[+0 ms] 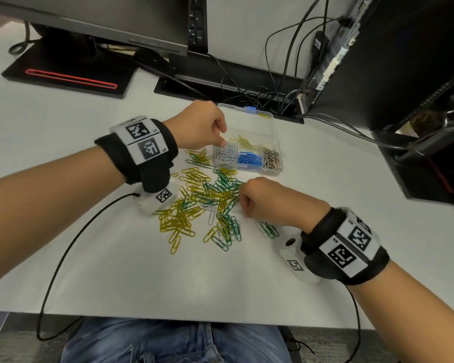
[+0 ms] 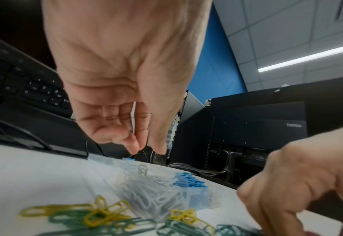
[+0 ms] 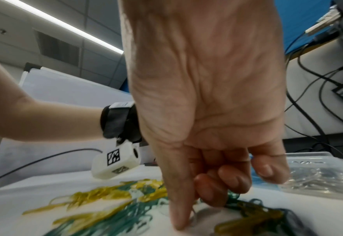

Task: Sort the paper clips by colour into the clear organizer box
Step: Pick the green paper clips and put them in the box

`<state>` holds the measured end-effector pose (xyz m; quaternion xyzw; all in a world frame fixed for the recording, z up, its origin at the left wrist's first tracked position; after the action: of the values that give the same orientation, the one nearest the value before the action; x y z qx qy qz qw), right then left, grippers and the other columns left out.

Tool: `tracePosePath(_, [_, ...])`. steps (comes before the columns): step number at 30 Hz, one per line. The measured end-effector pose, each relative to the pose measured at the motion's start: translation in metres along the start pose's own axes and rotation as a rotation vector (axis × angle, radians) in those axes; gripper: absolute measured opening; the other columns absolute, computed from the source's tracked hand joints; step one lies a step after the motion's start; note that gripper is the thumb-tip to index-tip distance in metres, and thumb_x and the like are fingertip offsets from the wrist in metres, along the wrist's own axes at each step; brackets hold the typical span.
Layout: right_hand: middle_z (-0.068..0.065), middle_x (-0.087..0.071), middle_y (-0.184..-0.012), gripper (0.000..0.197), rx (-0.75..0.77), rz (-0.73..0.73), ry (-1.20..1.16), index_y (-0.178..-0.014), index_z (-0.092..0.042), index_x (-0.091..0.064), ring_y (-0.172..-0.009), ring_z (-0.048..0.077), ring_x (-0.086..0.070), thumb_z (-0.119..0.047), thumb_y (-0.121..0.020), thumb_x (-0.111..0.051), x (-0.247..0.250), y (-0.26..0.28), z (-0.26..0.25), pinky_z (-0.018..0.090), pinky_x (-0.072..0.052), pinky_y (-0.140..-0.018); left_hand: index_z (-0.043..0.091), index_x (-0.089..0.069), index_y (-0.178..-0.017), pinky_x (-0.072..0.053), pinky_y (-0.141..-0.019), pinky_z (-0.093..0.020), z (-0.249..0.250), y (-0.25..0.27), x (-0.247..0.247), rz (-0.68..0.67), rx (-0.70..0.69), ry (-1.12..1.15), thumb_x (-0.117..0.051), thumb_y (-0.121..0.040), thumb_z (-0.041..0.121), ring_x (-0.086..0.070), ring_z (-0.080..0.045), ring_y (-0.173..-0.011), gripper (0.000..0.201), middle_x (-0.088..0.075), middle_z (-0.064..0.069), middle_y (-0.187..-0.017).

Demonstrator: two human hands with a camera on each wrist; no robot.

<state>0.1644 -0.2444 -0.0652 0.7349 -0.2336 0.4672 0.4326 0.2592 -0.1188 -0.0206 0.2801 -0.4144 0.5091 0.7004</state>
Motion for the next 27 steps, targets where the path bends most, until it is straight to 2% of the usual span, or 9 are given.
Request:
tracePosePath(3, [-0.003, -0.055, -0.075, 0.018, -0.023, 0.033, -0.095, -0.076, -0.014, -0.059, -0.070, 0.013, -0.050, -0.001, -0.087, -0.052, 0.020, 0.002, 0.003, 0.023, -0.040, -0.061, 0.016, -0.067, -0.095, -0.030, -0.055, -0.014, 0.003, 0.010, 0.006, -0.010, -0.087, -0.038, -0.077, -0.077, 0.028, -0.047, -0.001, -0.064, 0.024, -0.059, 0.009, -0.082])
tracePosePath(5, [-0.008, -0.055, -0.073, 0.021, -0.035, 0.144, -0.169, -0.074, -0.017, -0.060, -0.067, 0.007, -0.051, -0.003, -0.088, -0.055, 0.044, -0.006, 0.006, 0.018, -0.038, -0.059, 0.022, -0.067, -0.088, -0.032, -0.055, -0.014, 0.007, 0.022, 0.002, -0.099, -0.152, -0.060, -0.077, -0.076, 0.026, -0.049, -0.001, -0.064, 0.016, -0.057, 0.014, -0.076])
tracePosePath(7, [-0.005, -0.057, -0.073, 0.019, -0.026, 0.279, -0.199, -0.073, -0.014, -0.062, -0.066, 0.007, -0.050, -0.001, -0.086, -0.056, 0.066, -0.019, 0.007, 0.022, -0.039, -0.062, 0.024, -0.067, -0.086, -0.034, -0.057, -0.017, 0.008, 0.034, -0.005, -0.193, -0.195, -0.122, -0.076, -0.077, 0.026, -0.050, -0.003, -0.066, 0.013, -0.057, 0.014, -0.075])
tracePosePath(10, [0.002, -0.060, -0.086, 0.006, -0.015, 0.391, -0.208, -0.091, -0.007, -0.063, -0.075, 0.014, -0.052, -0.007, -0.085, -0.061, 0.084, -0.034, 0.007, 0.031, -0.045, -0.071, 0.024, -0.068, -0.095, -0.034, -0.061, -0.022, 0.006, 0.046, -0.015, -0.248, -0.232, -0.245, -0.072, -0.081, 0.028, -0.050, -0.007, -0.072, 0.015, -0.057, 0.009, -0.084])
tracePosePath(11, [0.003, -0.059, -0.088, 0.011, -0.019, 0.400, -0.206, -0.096, -0.008, -0.061, -0.078, 0.016, -0.052, -0.010, -0.085, -0.064, 0.084, -0.036, 0.008, 0.031, -0.044, -0.071, 0.025, -0.069, -0.100, -0.035, -0.065, -0.023, 0.007, 0.051, -0.017, -0.269, -0.253, -0.245, -0.071, -0.082, 0.027, -0.050, -0.009, -0.075, 0.018, -0.058, 0.007, -0.089])
tracePosePath(14, [0.002, -0.058, -0.082, 0.013, 0.021, 0.386, -0.234, -0.096, -0.011, -0.063, -0.070, 0.013, -0.050, -0.009, -0.083, -0.068, 0.079, -0.027, 0.007, 0.023, -0.040, -0.061, 0.028, -0.068, -0.114, -0.042, -0.074, -0.026, 0.011, 0.070, -0.028, -0.390, -0.336, -0.178, -0.069, -0.083, 0.019, -0.050, -0.010, -0.084, 0.032, -0.057, 0.003, -0.102])
tracePosePath(17, [-0.001, -0.057, -0.080, 0.012, 0.078, 0.301, -0.270, -0.091, -0.012, -0.067, -0.069, 0.011, -0.049, -0.006, -0.081, -0.069, 0.061, -0.010, 0.002, 0.025, -0.042, -0.066, 0.031, -0.067, -0.118, -0.041, -0.075, -0.023, 0.013, 0.083, -0.042, -0.507, -0.374, -0.212, -0.068, -0.085, 0.021, -0.050, -0.011, -0.091, 0.034, -0.053, 0.002, -0.106])
tracePosePath(23, [0.000, -0.061, -0.086, 0.015, 0.125, 0.148, -0.233, -0.094, -0.014, -0.068, -0.077, 0.014, -0.054, -0.011, -0.080, -0.071, 0.029, 0.000, -0.022, 0.024, -0.043, -0.067, 0.026, -0.069, -0.110, -0.047, -0.075, -0.034, 0.008, 0.072, -0.027, -0.354, -0.285, -0.318, -0.070, -0.082, 0.027, -0.053, -0.016, -0.087, 0.028, -0.058, 0.000, -0.101])
tracePosePath(27, [0.000, -0.063, -0.087, 0.020, 0.258, 0.115, -0.159, -0.095, -0.018, -0.070, -0.080, 0.017, -0.057, -0.009, -0.078, -0.072, 0.021, -0.006, -0.052, 0.031, -0.048, -0.072, 0.018, -0.067, -0.089, -0.040, -0.062, -0.026, 0.009, 0.071, -0.024, -0.323, -0.256, -0.319, -0.068, -0.081, 0.022, -0.051, -0.013, -0.072, 0.009, -0.059, 0.002, -0.082])
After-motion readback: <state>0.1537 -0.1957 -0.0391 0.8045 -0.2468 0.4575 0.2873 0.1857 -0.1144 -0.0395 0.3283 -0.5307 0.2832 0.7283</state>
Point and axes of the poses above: each hand's wrist, its own y-axis away from the middle knuckle, its own x-axis out of the back of the hand, z = x × y, the point moved 7 cm from there along -y, towards the middle knuckle
